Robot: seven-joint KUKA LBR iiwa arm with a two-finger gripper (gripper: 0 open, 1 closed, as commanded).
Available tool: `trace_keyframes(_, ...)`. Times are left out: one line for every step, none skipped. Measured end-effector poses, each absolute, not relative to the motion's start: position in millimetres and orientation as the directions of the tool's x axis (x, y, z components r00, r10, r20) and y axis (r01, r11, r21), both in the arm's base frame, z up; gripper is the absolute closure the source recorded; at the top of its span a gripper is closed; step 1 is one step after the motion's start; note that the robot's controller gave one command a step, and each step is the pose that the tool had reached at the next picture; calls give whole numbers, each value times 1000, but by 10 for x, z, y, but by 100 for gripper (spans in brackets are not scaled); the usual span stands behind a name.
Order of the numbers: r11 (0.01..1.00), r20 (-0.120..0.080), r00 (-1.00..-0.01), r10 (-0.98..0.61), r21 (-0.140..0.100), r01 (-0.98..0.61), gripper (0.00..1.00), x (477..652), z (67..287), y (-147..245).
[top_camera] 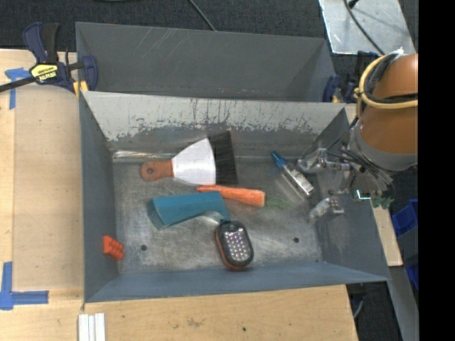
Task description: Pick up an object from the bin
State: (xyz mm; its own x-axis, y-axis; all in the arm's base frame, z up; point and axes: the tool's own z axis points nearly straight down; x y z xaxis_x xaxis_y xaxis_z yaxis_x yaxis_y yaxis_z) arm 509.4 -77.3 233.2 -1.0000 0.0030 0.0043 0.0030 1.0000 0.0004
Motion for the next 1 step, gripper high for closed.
trace_keyframes(1000,-3,-1000,0,-1,0,0,5110,2369,-771)
